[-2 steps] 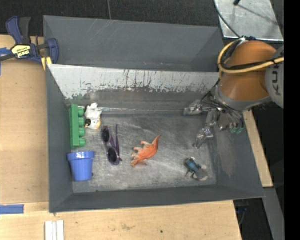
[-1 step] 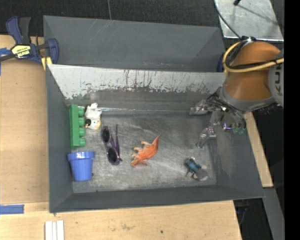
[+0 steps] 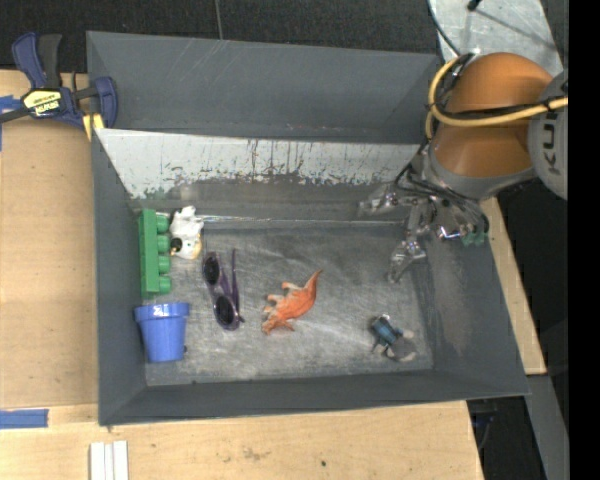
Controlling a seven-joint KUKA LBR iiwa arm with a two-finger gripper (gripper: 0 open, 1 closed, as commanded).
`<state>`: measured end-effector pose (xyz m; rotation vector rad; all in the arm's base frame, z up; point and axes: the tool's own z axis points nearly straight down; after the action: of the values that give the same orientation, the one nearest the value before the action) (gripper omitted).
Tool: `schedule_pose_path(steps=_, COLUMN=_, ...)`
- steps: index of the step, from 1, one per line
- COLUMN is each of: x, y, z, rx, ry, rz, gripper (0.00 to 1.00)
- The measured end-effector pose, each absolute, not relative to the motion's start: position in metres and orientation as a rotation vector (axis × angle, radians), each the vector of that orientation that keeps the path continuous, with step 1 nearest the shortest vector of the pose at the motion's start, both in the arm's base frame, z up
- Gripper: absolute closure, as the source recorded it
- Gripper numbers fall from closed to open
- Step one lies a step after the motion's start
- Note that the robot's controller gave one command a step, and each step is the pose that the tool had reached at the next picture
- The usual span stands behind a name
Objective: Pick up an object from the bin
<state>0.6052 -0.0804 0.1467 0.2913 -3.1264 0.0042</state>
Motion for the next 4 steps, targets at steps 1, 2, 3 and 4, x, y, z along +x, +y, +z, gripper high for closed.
schedule_pose_path(steps=1, x=0.614, y=-0.029, z=0.184, rx=0.429, ry=-3.121, rz=0.000, gripper=0.00)
schedule_pose_path(steps=2, x=0.608, y=-0.052, z=0.142, rx=0.379, ry=-3.133, rz=0.000, gripper=0.00)
schedule_pose_path(steps=3, x=0.611, y=-0.037, z=0.083, rx=0.292, ry=-3.135, rz=0.005, gripper=0.00)
schedule_pose_path(steps=4, x=0.605, y=0.001, z=0.087, rx=0.294, ry=-3.133, rz=0.006, gripper=0.00)
